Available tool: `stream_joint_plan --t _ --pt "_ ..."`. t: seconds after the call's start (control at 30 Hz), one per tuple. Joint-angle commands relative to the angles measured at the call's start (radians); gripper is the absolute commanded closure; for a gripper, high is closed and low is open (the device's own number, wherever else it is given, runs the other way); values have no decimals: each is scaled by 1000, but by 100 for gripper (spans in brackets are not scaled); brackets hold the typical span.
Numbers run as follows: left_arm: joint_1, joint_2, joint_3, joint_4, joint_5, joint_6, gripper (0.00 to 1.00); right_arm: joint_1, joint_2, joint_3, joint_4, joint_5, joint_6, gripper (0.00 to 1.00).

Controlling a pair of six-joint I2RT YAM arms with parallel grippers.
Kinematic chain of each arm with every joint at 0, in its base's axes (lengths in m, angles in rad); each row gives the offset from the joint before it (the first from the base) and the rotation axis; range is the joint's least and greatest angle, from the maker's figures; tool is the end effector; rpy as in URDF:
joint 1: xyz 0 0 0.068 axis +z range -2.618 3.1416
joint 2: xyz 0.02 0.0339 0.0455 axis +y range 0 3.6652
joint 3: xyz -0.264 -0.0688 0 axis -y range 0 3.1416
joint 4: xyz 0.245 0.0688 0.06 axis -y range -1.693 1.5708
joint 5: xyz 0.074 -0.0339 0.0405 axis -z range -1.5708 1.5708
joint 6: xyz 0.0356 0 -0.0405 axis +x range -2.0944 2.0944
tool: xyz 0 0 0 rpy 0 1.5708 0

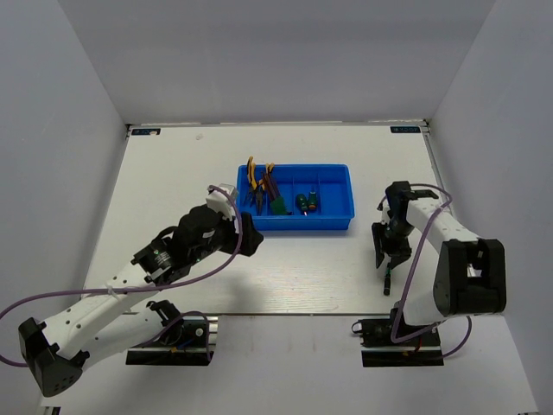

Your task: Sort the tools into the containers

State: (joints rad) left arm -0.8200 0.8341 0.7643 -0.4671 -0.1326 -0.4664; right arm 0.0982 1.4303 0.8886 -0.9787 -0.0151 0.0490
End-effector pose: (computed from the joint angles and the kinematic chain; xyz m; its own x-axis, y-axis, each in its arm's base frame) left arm 0.1297 -0.1321 0.2959 -0.6027 -0.0074 -0.7979 0.4212 0.8464 -0.3260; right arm 0.2283 0.0230 0.1905 -0.9976 -0.0491 -0.0496 -0.0500 0.9986 0.0175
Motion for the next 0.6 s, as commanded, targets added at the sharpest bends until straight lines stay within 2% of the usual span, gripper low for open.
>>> stream_joint_plan --t 0.0,0.47,0.57 --pt "2 0 7 31 25 12 2 -20 24 -13 -2 0 17 50" --pt "2 0 -2 31 25 12 2 -84 171 27 -2 46 75 50" --pt "2 -9 -2 31 25 12 2 -87 196 36 5 60 80 54"
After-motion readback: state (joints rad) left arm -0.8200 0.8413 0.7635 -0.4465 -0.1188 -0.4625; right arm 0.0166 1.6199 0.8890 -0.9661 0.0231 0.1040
